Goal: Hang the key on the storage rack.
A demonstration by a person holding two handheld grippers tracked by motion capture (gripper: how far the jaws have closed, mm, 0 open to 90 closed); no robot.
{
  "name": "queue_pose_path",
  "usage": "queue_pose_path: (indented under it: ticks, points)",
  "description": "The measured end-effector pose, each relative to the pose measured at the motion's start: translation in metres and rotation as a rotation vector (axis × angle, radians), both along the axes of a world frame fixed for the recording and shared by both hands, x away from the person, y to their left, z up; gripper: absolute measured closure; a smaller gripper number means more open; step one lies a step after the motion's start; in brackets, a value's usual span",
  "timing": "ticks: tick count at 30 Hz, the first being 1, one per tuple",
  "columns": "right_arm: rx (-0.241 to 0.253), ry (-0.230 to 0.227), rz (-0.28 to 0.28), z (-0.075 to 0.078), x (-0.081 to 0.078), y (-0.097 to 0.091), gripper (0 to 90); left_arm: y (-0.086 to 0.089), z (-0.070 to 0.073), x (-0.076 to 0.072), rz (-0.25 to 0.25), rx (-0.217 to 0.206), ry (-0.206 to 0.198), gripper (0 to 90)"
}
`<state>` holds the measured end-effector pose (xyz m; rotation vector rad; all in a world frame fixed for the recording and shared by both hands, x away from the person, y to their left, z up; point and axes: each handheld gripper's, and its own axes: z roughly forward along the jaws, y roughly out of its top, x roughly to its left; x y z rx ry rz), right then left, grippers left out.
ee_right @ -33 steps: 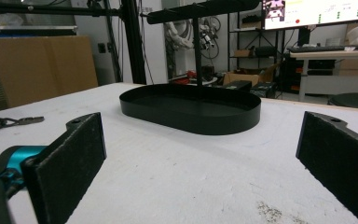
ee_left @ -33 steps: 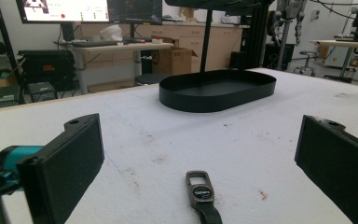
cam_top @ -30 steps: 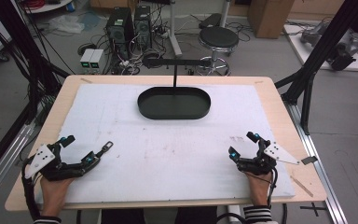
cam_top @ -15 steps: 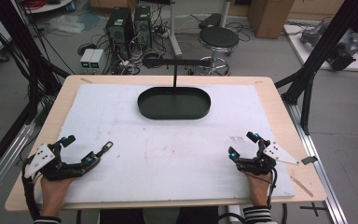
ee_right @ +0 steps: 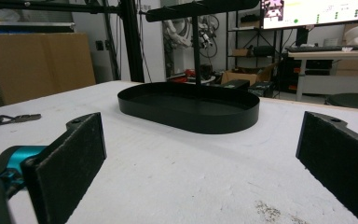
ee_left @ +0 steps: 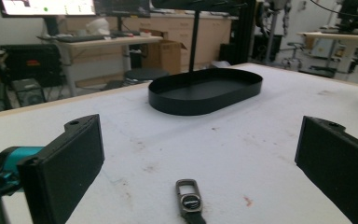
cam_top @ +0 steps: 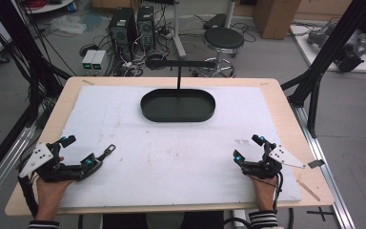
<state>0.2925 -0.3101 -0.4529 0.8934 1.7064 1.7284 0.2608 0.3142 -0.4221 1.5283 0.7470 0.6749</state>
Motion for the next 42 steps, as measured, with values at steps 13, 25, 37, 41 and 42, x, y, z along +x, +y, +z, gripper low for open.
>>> queue_pose_path:
  ticks: [13, 25, 37, 41, 42]
  points:
    - [0.001, 0.002, -0.001, 0.0, 0.0, 0.0, 0.3, 0.004, 0.033, 0.004, -0.02, 0.206, 0.086, 2.3]
    - [-0.003, -0.003, -0.002, 0.0, 0.0, 0.0, 0.3, 0.005, 0.064, 0.011, -0.097, 0.444, 0.194, 2.4]
    - [-0.003, -0.003, 0.0, 0.0, 0.0, 0.0, 0.3, -0.008, 0.069, 0.026, -0.127, 0.582, 0.415, 2.4]
    - [-0.003, -0.004, -0.001, 0.0, 0.0, 0.0, 0.3, -0.01, 0.064, 0.029, -0.123, 0.603, 0.47, 2.4]
    - [-0.001, 0.003, 0.001, 0.0, 0.0, 0.0, 0.3, -0.01, 0.062, 0.029, -0.127, 0.605, 0.473, 2.4]
